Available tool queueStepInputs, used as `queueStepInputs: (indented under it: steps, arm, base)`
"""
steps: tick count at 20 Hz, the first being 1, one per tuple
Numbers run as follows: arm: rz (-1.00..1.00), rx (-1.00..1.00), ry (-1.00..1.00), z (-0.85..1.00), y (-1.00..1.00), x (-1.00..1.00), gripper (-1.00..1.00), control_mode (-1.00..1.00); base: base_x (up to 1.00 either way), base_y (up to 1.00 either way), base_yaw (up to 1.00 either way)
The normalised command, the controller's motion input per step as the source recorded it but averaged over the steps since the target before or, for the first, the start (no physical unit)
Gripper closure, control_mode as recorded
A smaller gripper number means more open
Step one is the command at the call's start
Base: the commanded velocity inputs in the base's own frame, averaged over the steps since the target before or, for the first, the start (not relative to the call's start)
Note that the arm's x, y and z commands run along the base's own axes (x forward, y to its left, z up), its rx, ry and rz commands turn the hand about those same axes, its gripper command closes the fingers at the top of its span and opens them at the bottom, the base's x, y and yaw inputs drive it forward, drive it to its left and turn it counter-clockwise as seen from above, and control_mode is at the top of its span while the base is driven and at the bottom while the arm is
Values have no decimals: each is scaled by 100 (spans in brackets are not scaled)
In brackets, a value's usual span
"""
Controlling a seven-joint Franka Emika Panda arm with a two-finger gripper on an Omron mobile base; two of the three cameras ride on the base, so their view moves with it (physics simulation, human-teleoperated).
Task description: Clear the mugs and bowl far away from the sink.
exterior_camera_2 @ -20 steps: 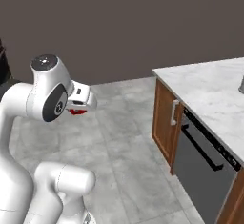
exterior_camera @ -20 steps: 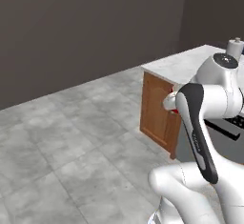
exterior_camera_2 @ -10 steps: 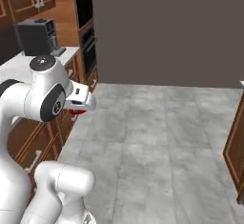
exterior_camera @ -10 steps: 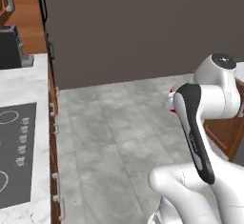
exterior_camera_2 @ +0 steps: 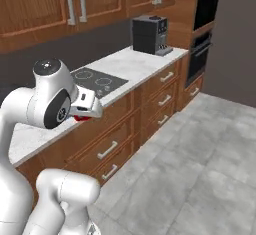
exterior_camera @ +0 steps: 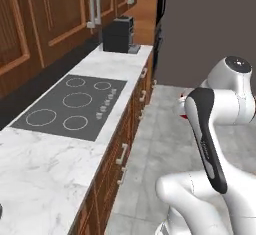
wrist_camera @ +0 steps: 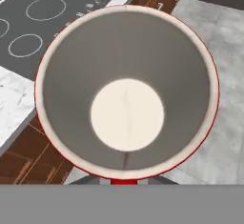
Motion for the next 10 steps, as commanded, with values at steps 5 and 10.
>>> queueStepInputs:
  steps: [5,10]
  arm:
    - [0,0,0,0,0,0,100,100]
    - [0,0,0,0,0,0,100,100]
  base:
    - [-38,0,79]
    - [-30,-12,75]
